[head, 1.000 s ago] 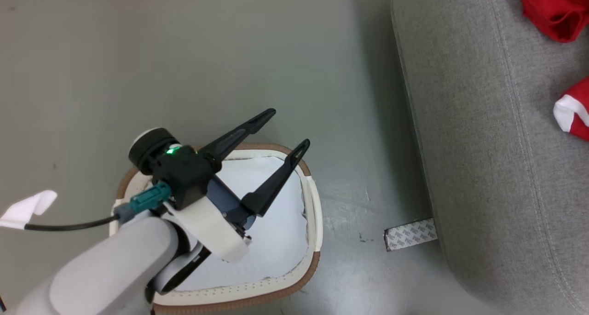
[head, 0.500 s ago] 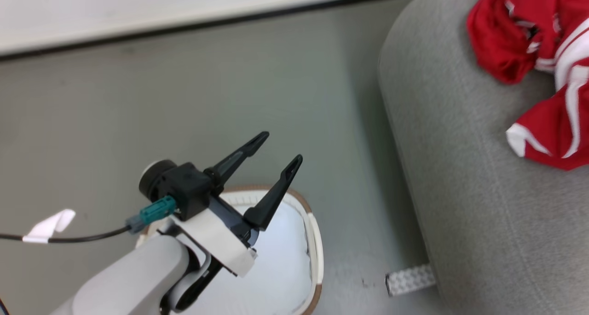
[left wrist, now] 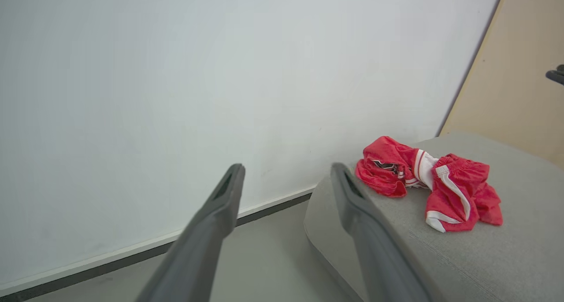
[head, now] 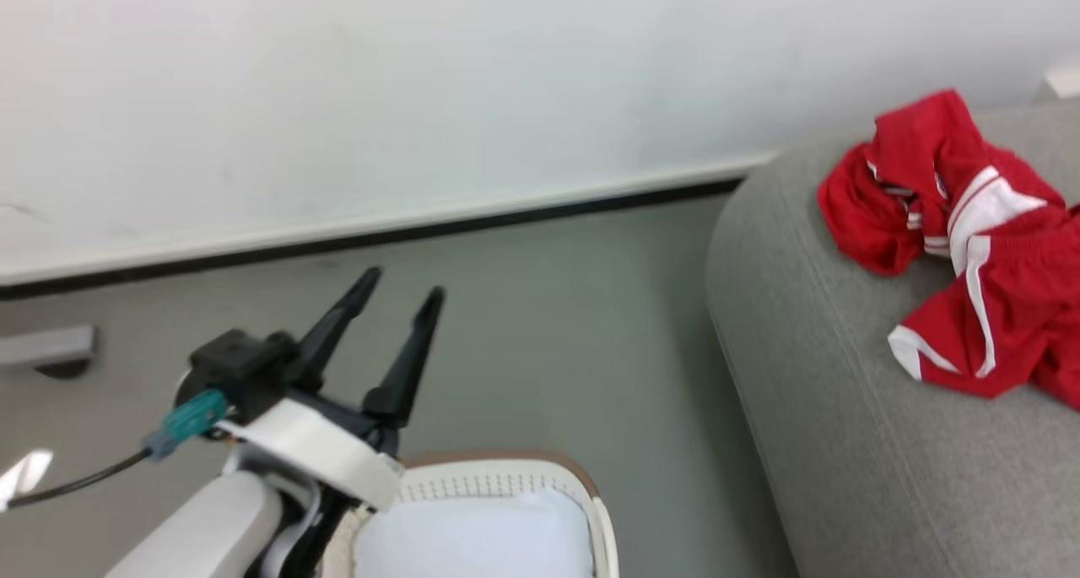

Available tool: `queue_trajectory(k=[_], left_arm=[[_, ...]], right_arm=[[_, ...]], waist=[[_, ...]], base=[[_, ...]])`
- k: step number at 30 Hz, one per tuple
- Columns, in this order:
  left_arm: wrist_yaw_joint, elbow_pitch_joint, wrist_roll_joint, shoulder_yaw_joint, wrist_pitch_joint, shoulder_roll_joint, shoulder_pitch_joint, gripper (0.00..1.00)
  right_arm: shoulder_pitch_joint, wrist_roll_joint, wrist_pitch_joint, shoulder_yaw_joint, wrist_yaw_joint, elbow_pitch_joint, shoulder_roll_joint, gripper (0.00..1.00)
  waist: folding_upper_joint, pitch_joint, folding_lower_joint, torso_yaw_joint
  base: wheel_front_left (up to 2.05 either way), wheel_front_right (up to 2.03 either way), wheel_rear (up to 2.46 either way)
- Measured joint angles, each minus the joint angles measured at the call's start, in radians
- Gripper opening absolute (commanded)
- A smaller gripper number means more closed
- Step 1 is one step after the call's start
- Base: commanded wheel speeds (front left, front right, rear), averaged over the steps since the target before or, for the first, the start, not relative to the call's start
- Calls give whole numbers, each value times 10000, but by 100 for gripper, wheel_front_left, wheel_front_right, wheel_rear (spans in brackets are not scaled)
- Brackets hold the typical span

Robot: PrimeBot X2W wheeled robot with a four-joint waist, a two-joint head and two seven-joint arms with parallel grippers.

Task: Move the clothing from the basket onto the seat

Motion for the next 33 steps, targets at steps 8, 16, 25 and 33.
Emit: queue_trajectory(k=[8, 16, 25, 33], left_arm=[[276, 38, 23, 1960, -2, -433, 1897, 100], [-2, 36, 861, 4090, 0, -1271, 3690, 100], [-907, 314, 2629, 5311, -2, -2568, 4705, 100], [-1708, 788, 3779, 6334, -2, -3545, 5053, 100]], right_arm=[[1385, -332, -1289, -261, 0, -713, 1837, 100], [3341, -1055, -2964, 322, 0, -901, 3781, 100], [4541, -1588, -4353, 1214, 0, 8, 4775, 100], [4431, -1710, -4575, 1266, 0, 755, 5139, 100]], waist=[[0, -985, -1, 619], [0, -1302, -1, 1153], [0, -1314, 0, 1313], [0, -1307, 0, 1218]], base=[[0, 0, 0], [0, 0, 0], [0, 0, 0], [0, 0, 0]])
